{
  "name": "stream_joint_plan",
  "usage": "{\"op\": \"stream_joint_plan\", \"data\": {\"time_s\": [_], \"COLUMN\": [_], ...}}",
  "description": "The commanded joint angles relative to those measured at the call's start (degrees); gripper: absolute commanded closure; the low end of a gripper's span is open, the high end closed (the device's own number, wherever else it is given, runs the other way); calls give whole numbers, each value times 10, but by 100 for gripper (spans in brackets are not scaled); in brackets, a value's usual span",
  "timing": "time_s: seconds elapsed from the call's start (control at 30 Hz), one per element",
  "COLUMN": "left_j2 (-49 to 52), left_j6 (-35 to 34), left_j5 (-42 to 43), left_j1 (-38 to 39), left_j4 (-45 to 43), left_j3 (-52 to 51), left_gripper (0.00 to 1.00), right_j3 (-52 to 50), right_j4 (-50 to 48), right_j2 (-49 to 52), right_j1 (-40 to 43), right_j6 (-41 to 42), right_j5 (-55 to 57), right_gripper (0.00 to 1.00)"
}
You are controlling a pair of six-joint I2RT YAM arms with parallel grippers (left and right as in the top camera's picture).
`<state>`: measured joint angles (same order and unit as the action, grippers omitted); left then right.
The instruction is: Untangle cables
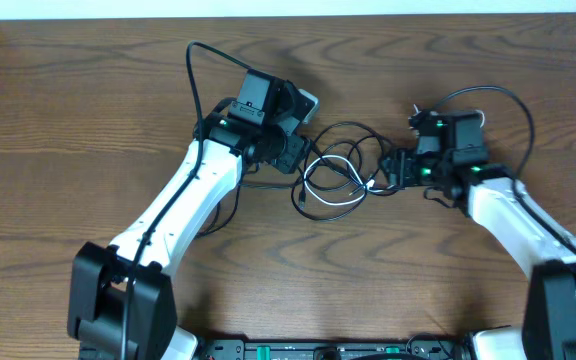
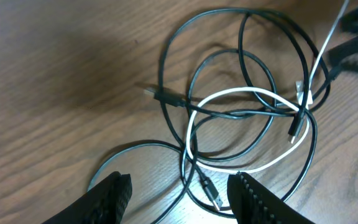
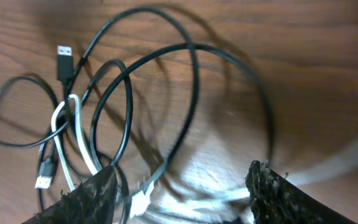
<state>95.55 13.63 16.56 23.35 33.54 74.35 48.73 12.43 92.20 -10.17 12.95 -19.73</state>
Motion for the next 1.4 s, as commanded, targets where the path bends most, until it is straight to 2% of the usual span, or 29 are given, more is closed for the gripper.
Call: {"op": "stream_joint_plan", "data": {"time_s": [0.0,0.17,0.23,0.3,0.37,0.5,0.73,1.0,1.1,1.37], "left_j2": [-33,-61,-66,-69,-69,-69,-69,-68,-68,-68], "left_j6": [-9,-9,-9,-9,-9,-9,-3,39,50,50], "left_j5": [-16,-16,-16,-17,-17,-16,-7,106,149,155], "left_j1": [0,0,0,0,0,0,0,0,0,0], "left_j4": [2,16,22,24,25,25,39,34,28,11], "left_j3": [12,12,12,12,12,12,12,12,12,11], "left_gripper": [45,45,45,45,45,45,45,45,44,44], "right_j3": [8,8,8,8,8,12,42,123,144,211], "right_j4": [-27,-75,-83,-85,-86,-83,-4,179,220,305], "right_j2": [44,103,116,120,118,101,-1,-126,-160,-253], "right_j1": [-26,-39,-39,-39,-39,-39,-39,-39,-39,-38], "right_j6": [29,56,64,73,80,80,80,52,45,36], "right_j5": [5,14,14,14,11,-5,-21,-14,-17,-17], "right_gripper": [36,38,51,72,85,95,99,99,99,99]}}
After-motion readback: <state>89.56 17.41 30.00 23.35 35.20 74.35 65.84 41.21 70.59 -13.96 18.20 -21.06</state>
